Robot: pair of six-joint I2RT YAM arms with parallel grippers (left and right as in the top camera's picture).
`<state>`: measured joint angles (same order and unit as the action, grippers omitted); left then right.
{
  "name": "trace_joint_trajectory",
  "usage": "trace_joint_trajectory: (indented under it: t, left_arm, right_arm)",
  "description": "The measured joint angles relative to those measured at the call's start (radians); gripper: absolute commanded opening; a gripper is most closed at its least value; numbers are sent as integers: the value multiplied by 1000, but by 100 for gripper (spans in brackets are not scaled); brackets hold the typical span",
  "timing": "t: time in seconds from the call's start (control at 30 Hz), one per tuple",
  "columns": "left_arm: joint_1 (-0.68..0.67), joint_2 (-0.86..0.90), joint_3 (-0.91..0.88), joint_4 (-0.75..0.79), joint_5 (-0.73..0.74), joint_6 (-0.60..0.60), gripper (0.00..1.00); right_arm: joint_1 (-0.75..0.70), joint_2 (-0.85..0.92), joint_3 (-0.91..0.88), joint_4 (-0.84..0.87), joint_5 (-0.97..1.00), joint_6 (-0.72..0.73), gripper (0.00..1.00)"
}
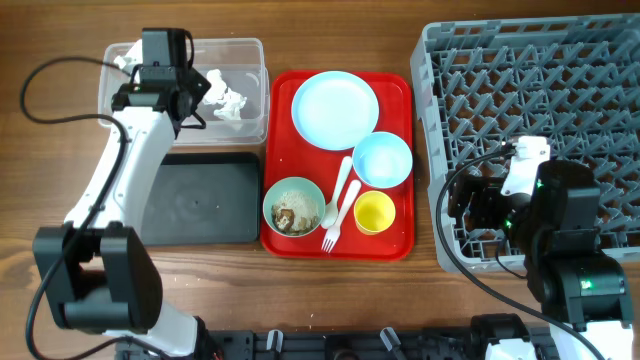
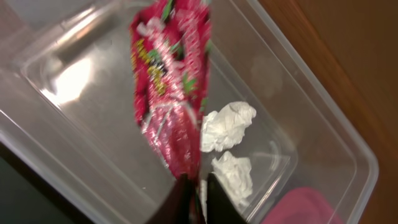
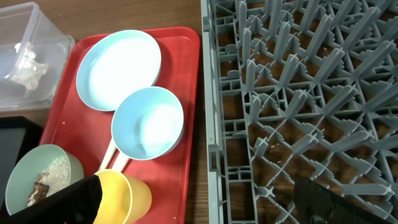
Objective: Sort waste into correct bins and load items into the dishwasher rack
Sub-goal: 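Drop the red wrapper into the clear bin, then grasp the rim of the green bowl with the left gripper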
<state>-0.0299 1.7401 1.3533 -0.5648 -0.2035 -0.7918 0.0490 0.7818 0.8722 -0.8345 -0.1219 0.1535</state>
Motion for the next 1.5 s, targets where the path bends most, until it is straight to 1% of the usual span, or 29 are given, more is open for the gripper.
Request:
trace_joint_trajectory:
  t: [0.03,0.07,0.1,0.17,0.27,0.33,0.37,0.47,0.53,0.6,0.67,0.73,0.83,0.9,1.03,1.1,1.2,1.3,1.33,1.4,1.43,1.5]
  left_arm:
    - [6,12,0,13,4,-32,17]
    - [10,22,0,28,7,-57,21]
    - [11,31,0,38,10,-73,44]
    - [11,44,0,52,16,-97,58]
    - [11,45,0,63,38,-90,60]
    - [11,43,0,70,86,-39,64]
    - [8,38,0,64,108,-10,71]
    - [-23,-17,0,-8,151,85,73]
    - [-82,-76,0,-73,165,150,72]
    - [-173,-120,2,-154,175,187,75]
    - [-263,-127,3,-222,180,205,78]
    - [-366,-118,3,-290,183,209,76]
    - [-483,-85,3,-330,187,176,73]
    - [-562,-40,3,-329,188,154,59]
    - [-666,71,3,-329,187,79,54]
    - [-687,110,3,-330,187,60,50]
    - [-695,148,3,-332,187,43,50]
    - [-695,175,3,-340,181,37,44]
    - [-695,182,3,-344,179,34,37]
    - [-695,200,3,-348,177,29,17]
    - [-695,214,3,-350,174,24,14]
    - [-695,224,2,-348,172,23,13]
  right_arm:
    - [0,0,0,0,0,0,100]
    - [0,0,0,0,0,0,100]
    - [0,0,0,0,0,0,100]
    - [0,0,0,0,0,0,100]
    - [0,0,0,0,0,0,100]
    - [0,0,0,0,0,0,100]
    - [0,0,0,1,0,0,100]
    - [0,0,0,0,0,0,100]
    - [0,0,0,1,0,0,100]
    - [0,2,0,2,0,0,100]
    - [0,10,0,2,0,0,100]
    - [0,17,0,1,0,0,100]
    - [0,19,0,1,0,0,100]
    - [0,19,0,1,0,0,100]
    - [0,19,0,0,0,0,100]
    - [0,19,0,0,0,0,100]
    - [0,19,0,-4,0,0,100]
    - [0,19,0,-8,0,0,100]
    - [0,19,0,-8,0,0,100]
    - [0,19,0,-8,0,0,100]
    - [0,19,0,-7,0,0,100]
    - [0,19,0,-8,0,0,100]
